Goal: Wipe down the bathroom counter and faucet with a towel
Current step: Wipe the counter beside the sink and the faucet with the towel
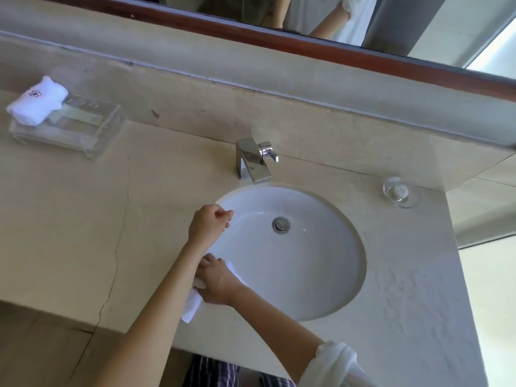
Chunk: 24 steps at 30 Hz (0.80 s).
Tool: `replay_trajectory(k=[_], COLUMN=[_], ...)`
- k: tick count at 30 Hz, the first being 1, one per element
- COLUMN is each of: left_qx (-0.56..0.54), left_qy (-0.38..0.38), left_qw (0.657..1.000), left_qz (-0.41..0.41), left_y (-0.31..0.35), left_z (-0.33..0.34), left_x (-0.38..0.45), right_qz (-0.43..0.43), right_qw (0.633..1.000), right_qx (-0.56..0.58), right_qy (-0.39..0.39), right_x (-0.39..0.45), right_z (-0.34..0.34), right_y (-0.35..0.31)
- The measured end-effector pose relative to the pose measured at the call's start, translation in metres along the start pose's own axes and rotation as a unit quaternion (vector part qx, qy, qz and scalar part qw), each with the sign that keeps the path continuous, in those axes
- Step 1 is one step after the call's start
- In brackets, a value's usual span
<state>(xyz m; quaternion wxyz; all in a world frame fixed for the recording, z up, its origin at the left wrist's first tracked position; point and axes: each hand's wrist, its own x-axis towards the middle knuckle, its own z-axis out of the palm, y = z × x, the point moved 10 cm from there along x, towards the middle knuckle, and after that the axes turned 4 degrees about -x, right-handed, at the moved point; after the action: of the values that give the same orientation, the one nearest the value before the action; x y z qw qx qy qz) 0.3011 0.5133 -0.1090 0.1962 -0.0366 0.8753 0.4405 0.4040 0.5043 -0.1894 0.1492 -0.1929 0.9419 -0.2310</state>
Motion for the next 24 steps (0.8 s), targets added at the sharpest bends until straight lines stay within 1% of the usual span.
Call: replay_trajectory(k=[2, 3, 5, 7, 9, 12, 15, 18, 21, 24], left_qx=[-0.012, -0.017, -0.020, -0.023, -0.034, -0.043, -0.060, -0.071, -0.073, -0.046], left_qy=[0.016, 0.016, 0.000, -0.014, -0.011, -0.010, -0.023, -0.032, -0.057, -0.057], left_qw=[1.000, 0.999, 0.999, 0.999, 0.999, 0.998, 0.997, 0.996, 0.995, 0.997], left_qz=[-0.015, -0.023, -0.036, -0.040, -0.040, -0.040, -0.042, -0.048, -0.049, -0.038], left_y=[-0.012, -0.018, -0.023, -0.025, -0.022, -0.009, 0.006, 0.020, 0.032, 0.037], left_z=[0.002, 0.007, 0.023, 0.042, 0.058, 0.079, 0.098, 0.110, 0.116, 0.109], left_x=[-0.020, -0.030, -0.047, -0.064, -0.081, -0.101, -0.111, -0.115, -0.114, -0.104], right_qz=[-0.029, -0.044, -0.063, -0.060, -0.064, -0.050, -0.008, 0.038, 0.069, 0.160], right_qw=[0.999, 0.999, 0.997, 0.997, 0.995, 0.992, 0.991, 0.987, 0.968, 0.951], right_qx=[-0.004, -0.023, -0.040, -0.043, -0.067, -0.092, -0.109, -0.146, -0.229, -0.259], right_qy=[-0.014, -0.018, -0.019, -0.030, -0.046, -0.065, -0.075, -0.063, -0.072, -0.057], right_x=[-0.022, -0.036, -0.068, -0.099, -0.131, -0.174, -0.213, -0.243, -0.248, -0.235], right_z=[-0.006, -0.006, -0.010, -0.011, -0.012, -0.020, -0.041, -0.065, -0.086, -0.133], right_y=[-0.012, -0.014, -0.013, 0.001, 0.013, 0.048, 0.101, 0.160, 0.211, 0.252])
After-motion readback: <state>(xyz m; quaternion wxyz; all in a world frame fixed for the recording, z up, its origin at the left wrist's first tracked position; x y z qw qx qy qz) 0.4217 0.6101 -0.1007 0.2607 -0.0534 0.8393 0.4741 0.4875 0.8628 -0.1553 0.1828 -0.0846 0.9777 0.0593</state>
